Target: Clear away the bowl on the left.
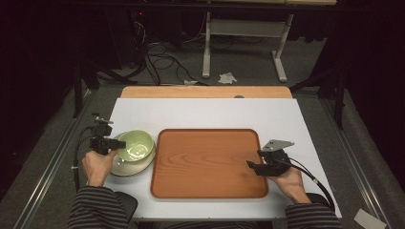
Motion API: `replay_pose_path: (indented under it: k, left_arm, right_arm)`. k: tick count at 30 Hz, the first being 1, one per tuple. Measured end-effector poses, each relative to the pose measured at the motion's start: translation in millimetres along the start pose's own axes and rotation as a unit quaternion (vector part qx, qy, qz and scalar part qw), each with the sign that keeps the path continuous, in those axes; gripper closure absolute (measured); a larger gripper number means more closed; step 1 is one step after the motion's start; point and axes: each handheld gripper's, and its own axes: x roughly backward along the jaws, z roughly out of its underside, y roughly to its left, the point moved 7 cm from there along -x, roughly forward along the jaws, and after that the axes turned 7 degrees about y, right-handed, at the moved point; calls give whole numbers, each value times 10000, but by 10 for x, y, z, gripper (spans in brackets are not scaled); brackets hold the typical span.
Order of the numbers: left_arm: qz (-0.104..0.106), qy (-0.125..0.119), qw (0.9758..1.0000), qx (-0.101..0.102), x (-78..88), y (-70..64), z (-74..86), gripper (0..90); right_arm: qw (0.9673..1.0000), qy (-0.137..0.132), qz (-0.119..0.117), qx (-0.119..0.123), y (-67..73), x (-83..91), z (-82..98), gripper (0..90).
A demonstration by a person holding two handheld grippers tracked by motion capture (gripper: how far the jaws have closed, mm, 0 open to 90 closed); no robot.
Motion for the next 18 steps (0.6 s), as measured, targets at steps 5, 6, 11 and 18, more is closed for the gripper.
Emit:
replay_pose_path:
  k: [5, 6, 11, 18]
  left_arm:
    - [135, -86, 9999, -21, 35, 15, -5, 827]
    - [114, -93, 9999, -11, 39, 19, -5, 827]
    - [139, -273, 9995, 5, 120, 49, -16, 827]
    - [157, -415, 9990, -36, 179, 34, -22, 828]
  right_arm:
    - [10000, -47, -23, 17, 10, -3, -3, 404]
    - [10000, -47, -23, 17, 10, -3, -3, 404]
    - [10000, -60, -46, 13, 19, -1, -4, 401]
    - [9999, -102, -33, 71, 25, 4, -12, 400]
